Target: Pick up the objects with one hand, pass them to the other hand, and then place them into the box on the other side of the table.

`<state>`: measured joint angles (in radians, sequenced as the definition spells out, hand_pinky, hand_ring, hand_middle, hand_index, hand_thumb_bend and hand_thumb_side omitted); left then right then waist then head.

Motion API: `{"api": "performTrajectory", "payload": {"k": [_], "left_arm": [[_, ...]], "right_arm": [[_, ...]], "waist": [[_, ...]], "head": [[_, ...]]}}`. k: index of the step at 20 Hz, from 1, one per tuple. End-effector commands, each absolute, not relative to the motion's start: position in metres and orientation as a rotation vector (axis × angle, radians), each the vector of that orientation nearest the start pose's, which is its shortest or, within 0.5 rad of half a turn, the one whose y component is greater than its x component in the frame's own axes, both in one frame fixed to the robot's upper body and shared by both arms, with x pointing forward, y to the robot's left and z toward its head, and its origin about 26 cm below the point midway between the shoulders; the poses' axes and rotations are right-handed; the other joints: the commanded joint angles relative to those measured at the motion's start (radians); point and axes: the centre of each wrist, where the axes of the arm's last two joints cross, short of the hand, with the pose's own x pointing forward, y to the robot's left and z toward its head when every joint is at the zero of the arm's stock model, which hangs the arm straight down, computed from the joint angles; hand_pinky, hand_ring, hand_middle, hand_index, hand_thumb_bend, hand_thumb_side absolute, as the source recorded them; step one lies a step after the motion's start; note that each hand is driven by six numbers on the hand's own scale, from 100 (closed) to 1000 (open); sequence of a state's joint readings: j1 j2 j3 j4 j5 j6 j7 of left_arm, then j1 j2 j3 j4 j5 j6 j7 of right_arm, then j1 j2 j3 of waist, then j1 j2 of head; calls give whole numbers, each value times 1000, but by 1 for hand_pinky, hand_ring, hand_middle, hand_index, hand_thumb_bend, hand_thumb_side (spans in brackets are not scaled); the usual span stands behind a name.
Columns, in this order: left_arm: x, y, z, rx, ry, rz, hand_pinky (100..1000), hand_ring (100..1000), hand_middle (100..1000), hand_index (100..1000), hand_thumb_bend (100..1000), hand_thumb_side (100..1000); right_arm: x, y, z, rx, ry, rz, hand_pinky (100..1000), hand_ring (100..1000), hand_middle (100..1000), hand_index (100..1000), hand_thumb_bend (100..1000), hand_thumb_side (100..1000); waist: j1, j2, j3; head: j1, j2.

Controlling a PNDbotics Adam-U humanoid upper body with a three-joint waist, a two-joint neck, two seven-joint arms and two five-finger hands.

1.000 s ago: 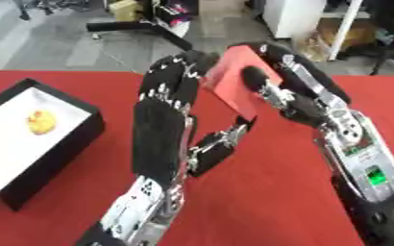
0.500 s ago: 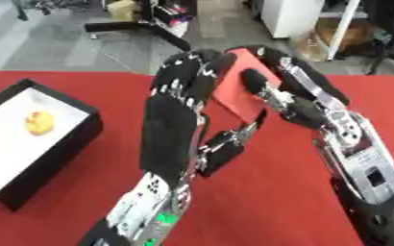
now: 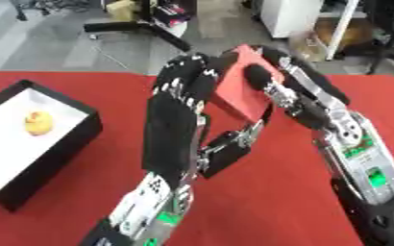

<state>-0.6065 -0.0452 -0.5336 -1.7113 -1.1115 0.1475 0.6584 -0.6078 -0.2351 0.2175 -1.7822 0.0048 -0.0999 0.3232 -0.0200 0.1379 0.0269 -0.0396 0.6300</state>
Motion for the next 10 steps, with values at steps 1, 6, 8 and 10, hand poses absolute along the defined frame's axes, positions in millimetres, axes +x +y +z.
{"api": "performTrajectory", "payload": {"k": [1, 6, 8, 10], "left_arm": [[304, 31, 196, -1181, 3164, 335, 693, 529, 507, 596, 100, 422], [307, 43, 196, -1215, 3155, 315, 690, 527, 504, 592, 100, 420], [306, 45, 197, -1215, 3157, 314, 690, 527, 504, 592, 100, 420], [306, 47, 197, -1216, 3155, 315, 690, 526, 504, 592, 100, 411]], "right_arm": [[347, -170, 234, 260, -2325, 958, 958, 288, 332, 577, 279, 960], [346, -175, 238, 271, -2342, 988, 978, 344, 477, 702, 571, 1000], [346, -177, 238, 275, -2345, 995, 978, 344, 477, 702, 571, 1000], [347, -179, 239, 269, -2349, 990, 1000, 441, 675, 782, 830, 1000]], "waist": [[1, -15, 0], [2, -17, 2], [2, -17, 2], [3, -18, 3]], "head": [[3, -14], [1, -14], [1, -14], [1, -14]]}}
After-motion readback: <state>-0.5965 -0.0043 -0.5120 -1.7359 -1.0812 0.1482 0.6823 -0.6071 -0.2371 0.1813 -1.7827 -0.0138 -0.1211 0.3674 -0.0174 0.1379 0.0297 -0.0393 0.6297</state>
